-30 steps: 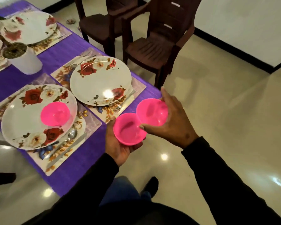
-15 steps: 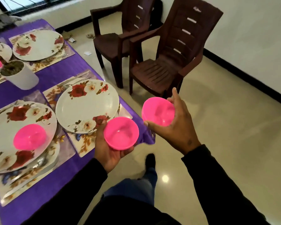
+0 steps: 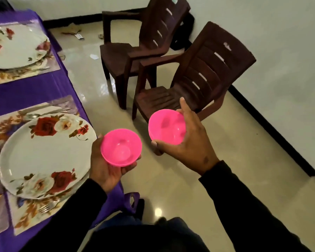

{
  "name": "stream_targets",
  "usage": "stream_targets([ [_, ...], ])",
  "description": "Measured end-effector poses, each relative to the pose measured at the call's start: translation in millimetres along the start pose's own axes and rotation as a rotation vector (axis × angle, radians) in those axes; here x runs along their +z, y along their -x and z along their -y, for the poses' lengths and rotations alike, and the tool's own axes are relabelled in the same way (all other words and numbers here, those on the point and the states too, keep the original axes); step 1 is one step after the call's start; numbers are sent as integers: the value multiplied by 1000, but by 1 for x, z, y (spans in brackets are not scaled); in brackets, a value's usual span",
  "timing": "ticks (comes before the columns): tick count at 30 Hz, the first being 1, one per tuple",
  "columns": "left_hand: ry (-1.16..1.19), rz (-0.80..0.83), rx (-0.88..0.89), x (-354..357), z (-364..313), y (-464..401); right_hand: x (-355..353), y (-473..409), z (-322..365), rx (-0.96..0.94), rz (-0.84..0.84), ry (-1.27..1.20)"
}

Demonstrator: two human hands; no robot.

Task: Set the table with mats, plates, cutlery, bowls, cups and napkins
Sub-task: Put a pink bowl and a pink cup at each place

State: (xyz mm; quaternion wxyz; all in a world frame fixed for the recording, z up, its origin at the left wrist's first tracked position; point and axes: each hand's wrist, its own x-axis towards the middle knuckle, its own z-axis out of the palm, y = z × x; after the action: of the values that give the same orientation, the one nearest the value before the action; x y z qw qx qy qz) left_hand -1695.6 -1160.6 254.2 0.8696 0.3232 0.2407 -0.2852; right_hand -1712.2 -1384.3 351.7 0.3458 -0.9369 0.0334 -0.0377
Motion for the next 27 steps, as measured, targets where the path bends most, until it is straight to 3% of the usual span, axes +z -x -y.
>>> stream_targets([
  [7, 123, -87, 96, 42, -1, -50, -10, -85, -45, -51, 171, -70],
  [11, 170, -205, 202, 80, 4, -66, -9, -147, -54, -197, 248, -123],
  [19, 322, -482, 474, 124, -9, -80, 24, -248, -22, -470, 368, -242],
  [27, 577, -605, 672, 109, -40, -75, 77, -281, 29, -623, 598, -231],
])
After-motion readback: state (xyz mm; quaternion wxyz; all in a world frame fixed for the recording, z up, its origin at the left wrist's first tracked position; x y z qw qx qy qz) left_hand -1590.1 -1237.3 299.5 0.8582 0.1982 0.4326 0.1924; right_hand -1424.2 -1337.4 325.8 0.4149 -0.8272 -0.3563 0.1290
